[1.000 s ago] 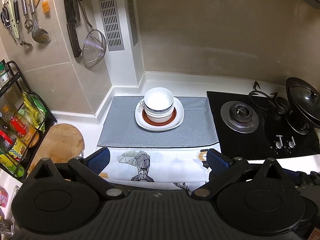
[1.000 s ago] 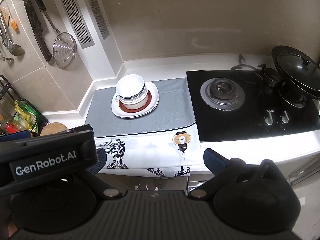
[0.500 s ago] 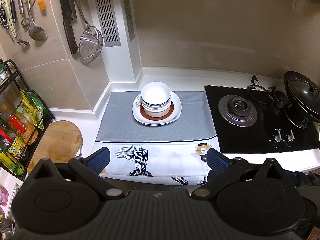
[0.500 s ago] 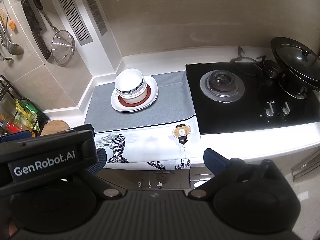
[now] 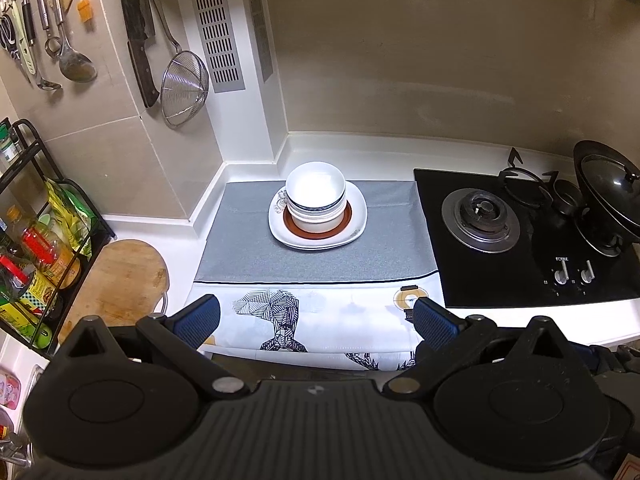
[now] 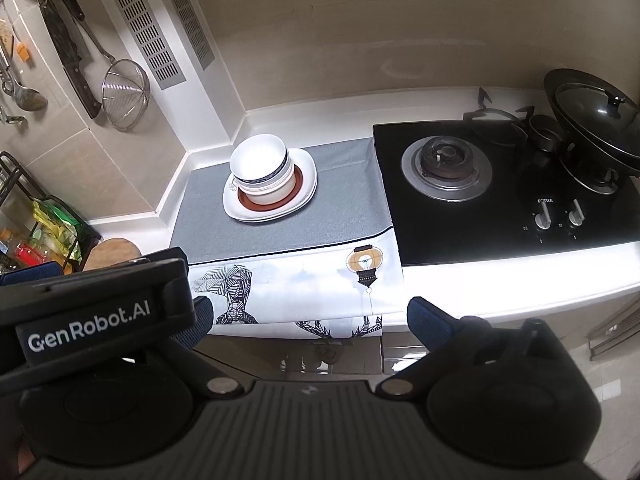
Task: Organize plates and bowls
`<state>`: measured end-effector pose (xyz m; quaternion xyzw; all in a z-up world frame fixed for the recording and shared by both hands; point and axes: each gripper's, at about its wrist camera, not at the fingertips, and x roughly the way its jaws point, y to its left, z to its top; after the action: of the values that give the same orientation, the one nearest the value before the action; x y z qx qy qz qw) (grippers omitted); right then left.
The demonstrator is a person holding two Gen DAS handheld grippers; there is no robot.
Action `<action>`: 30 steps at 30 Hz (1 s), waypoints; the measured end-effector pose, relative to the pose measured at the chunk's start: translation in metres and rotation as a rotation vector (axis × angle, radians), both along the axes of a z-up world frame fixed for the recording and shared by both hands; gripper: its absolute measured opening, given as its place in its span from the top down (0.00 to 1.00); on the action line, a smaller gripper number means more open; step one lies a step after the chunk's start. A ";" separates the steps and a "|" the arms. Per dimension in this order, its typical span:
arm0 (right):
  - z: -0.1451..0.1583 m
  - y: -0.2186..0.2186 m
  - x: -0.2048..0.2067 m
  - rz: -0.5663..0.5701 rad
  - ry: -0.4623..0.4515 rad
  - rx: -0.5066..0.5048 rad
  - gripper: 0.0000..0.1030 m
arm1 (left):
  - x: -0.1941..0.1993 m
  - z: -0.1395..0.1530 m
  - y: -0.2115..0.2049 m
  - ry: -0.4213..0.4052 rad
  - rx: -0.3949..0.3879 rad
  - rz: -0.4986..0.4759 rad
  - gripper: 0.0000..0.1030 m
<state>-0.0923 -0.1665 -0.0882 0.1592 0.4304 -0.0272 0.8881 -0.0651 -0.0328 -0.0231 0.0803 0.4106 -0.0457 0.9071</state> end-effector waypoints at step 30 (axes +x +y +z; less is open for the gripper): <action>-0.005 0.000 0.013 -0.026 0.011 -0.004 0.00 | 0.022 -0.007 0.000 0.024 0.004 -0.037 0.01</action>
<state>-0.0788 -0.1665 -0.0929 0.1627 0.4333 -0.0403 0.8855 -0.0434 -0.0330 -0.0305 0.0891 0.4200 -0.0627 0.9009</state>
